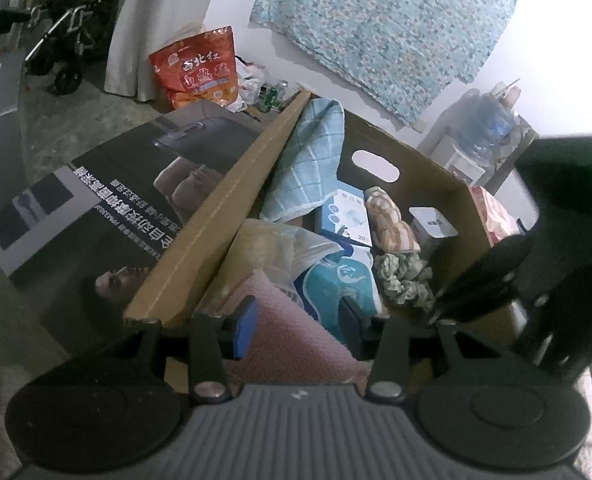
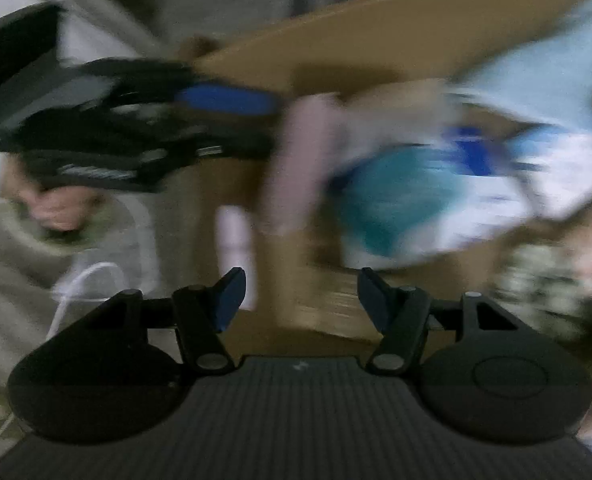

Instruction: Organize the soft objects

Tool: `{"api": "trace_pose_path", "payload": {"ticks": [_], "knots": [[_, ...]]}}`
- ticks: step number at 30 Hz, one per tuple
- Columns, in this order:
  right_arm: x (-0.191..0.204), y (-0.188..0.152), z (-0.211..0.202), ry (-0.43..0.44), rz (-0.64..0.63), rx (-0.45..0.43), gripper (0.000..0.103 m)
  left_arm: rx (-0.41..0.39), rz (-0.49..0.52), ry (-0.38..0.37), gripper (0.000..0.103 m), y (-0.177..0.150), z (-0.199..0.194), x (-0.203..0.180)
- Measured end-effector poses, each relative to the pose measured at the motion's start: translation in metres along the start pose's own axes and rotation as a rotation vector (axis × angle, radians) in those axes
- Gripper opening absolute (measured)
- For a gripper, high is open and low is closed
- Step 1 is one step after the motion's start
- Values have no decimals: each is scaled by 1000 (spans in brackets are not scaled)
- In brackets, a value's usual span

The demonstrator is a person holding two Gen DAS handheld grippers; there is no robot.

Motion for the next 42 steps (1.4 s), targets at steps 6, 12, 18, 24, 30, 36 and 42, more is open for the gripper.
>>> {"api": "trace_pose_path", "payload": {"ticks": [6,12,18,24,30,36,42], "knots": [[-36,6,17,150,206,9,52,-2,-20,-1,45,1,-4,6],[-54,1,37,154,333,102,48,-2,-26,-3,45,2,-3,7],[-46,6,4,-303,198,119,49,-7,-23,-7,46,3,-3,8],[-37,4,-20,-111,298,-12,52,-5,-19,-11,46,2,-3,8],[-24,7,12,-332,225,163,71,-11,-20,-4,49,2,-6,8],[-19,10,35,-350,253,190,83,-6,-23,-3,51,3,-5,9],[9,5,50,-475,91,203,73,-7,-23,-2,52,3,-5,8]]}}
Point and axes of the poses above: each gripper's, at about its wrist camera, not at the fingertips, and z roughly the way its jaws point, x to its left, y to its top, the point moved 1 cm from there along z, roughly the way its jaws point
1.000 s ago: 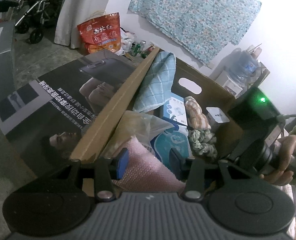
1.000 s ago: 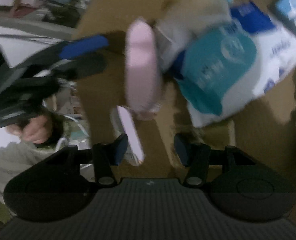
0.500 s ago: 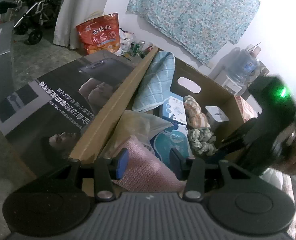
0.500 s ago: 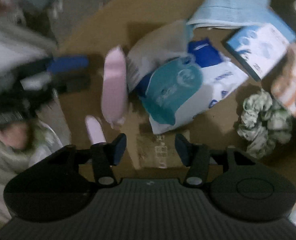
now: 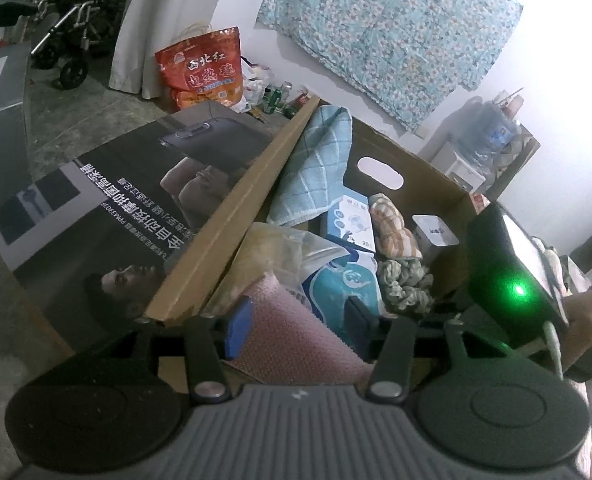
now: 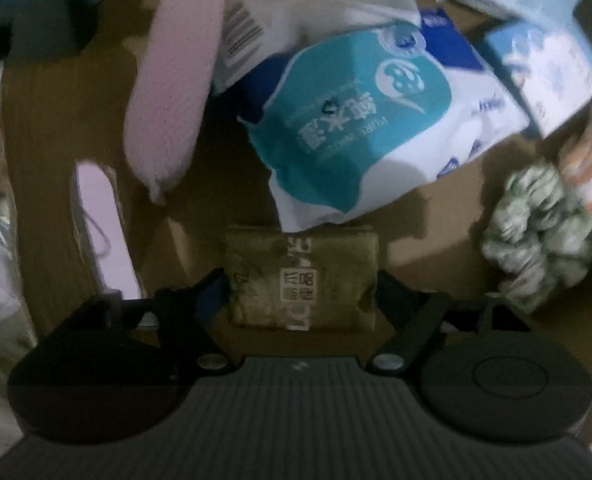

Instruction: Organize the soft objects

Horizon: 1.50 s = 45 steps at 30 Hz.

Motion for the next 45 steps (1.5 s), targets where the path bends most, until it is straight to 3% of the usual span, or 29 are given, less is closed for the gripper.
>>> {"api": "trace_pose_path", "payload": {"ticks": [5,12,14,24,30,37,41,45], "knots": [[-16,-5,-14,-134,6,-35,73,1,2,-4,52,-1,0,-1],[-28,-6,-54,-222,0,-148,73,1,2,-4,52,-1,-1,-2],[-48,-8,-64,-227,11,-177,73,1,3,-4,52,-1,-1,-2],[-131,-16,-114,-282,231,-377,73,3,5,-3,52,-1,1,-3],[-137,-17,-90,-240,224,-324,73,4,4,-1,52,-1,1,-4],[-113,0,-36,-314,62,-227,73,6,3,12,52,-2,2,-5],[-117,9,-28,-311,85,-252,74,7,1,19,53,-2,0,-6],[-120,5,-33,-305,103,-288,82,0,7,29,57,-1,-3,-8]]}}
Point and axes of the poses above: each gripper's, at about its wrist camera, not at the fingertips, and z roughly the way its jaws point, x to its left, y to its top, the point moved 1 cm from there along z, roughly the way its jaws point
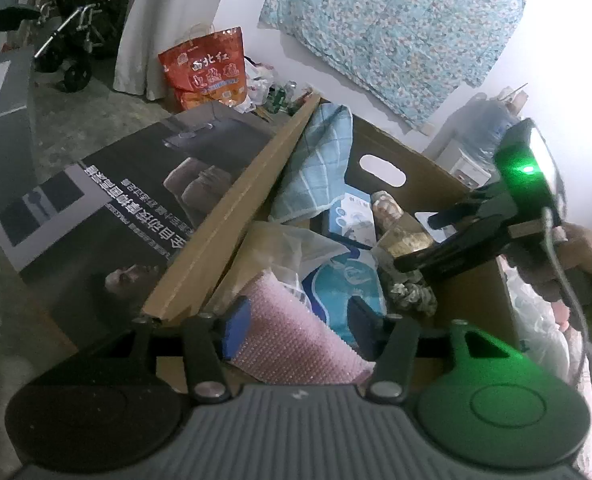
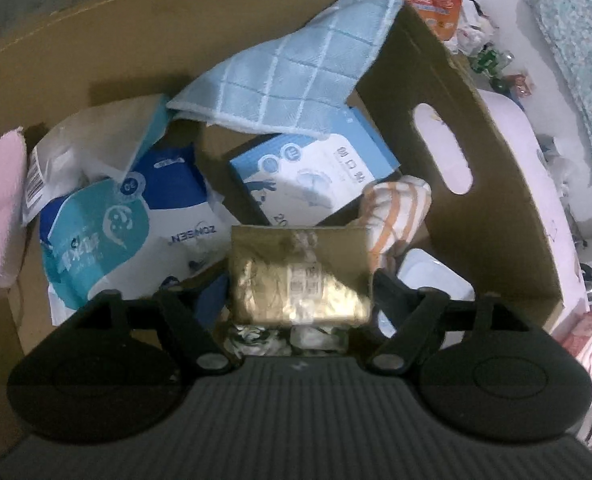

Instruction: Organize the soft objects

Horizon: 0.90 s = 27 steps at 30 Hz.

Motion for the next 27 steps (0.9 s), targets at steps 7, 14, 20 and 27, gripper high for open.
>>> {"api": "trace_pose_path", "payload": {"ticks": [7,14,20,27], "knots": [[-27,-30,-65,60,159,-152,84,-47,13,4,71,1,-16,-9],[-47,-113,-161,143,380,-401,89,-96,86,7,86,3,-38,-40],[-52,-223,-227,127,574,-603,101,-84,188,-23,90,6,-43,-89],[-59,-356,-253,10,779,-664,102,-35,394,-118,96,17,-33,-186]]}}
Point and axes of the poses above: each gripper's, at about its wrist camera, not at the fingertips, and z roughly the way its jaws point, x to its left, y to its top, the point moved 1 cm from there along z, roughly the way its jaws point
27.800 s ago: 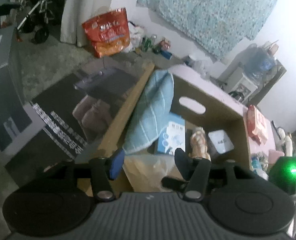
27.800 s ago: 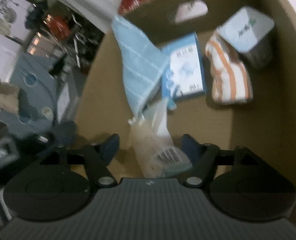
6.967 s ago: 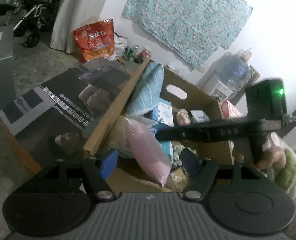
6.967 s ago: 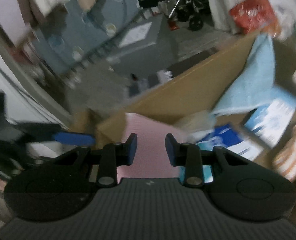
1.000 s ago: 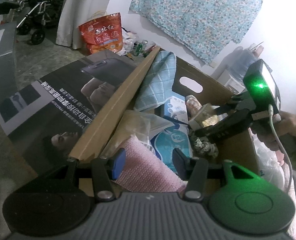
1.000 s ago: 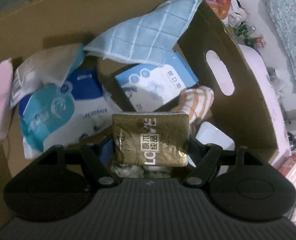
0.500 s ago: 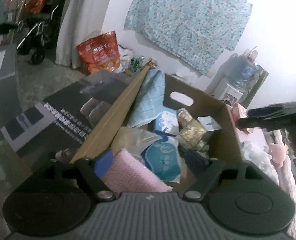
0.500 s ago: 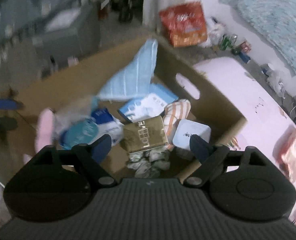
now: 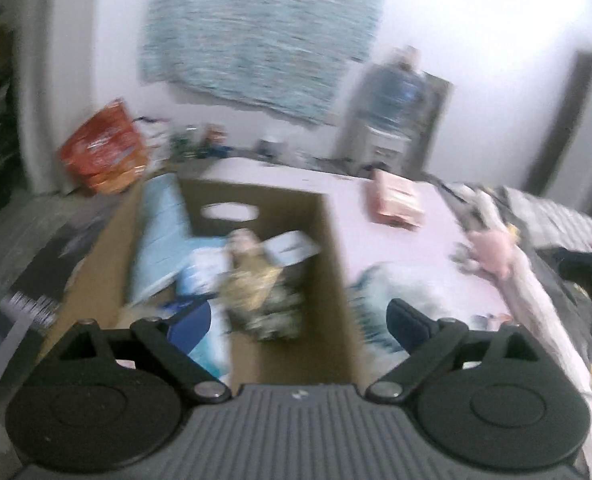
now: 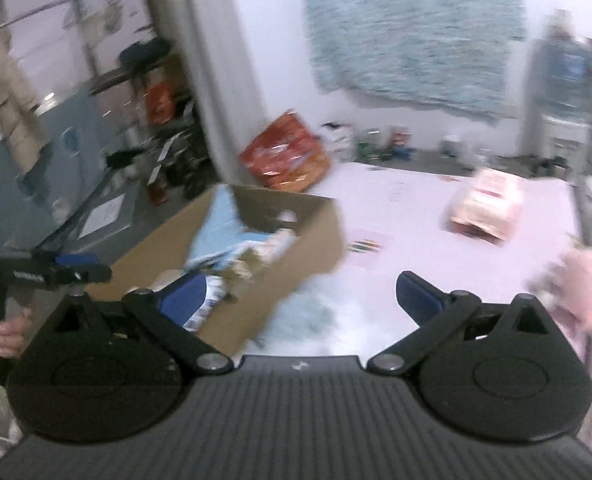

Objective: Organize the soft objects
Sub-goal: 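Move both tools from the box to the pink plush pig on the bed, then grasp the pink plush pig with the right tool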

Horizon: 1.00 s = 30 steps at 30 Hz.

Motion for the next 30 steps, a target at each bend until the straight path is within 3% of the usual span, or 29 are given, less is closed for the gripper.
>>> {"api": "trace_pose_path", "payload": {"ticks": [8,14,22,26,30], "knots": [[-97,-27,-36,-171,155,-54,102,79,211,-109,97,67,67,-121],[-182,-23,-15,-280,271,-89,102,163,354,-144,97,95,143,-207],[-311,-24,56,-218,588,-80,100,288,495,-183,97,99,256,-299],[-350,-30,94,-198,676,-54,92,324,505,-188,96,99,303,-327],[-371,-31,128,-212,699,-20,90,339,568,-165,93,92,345,-348]]}}
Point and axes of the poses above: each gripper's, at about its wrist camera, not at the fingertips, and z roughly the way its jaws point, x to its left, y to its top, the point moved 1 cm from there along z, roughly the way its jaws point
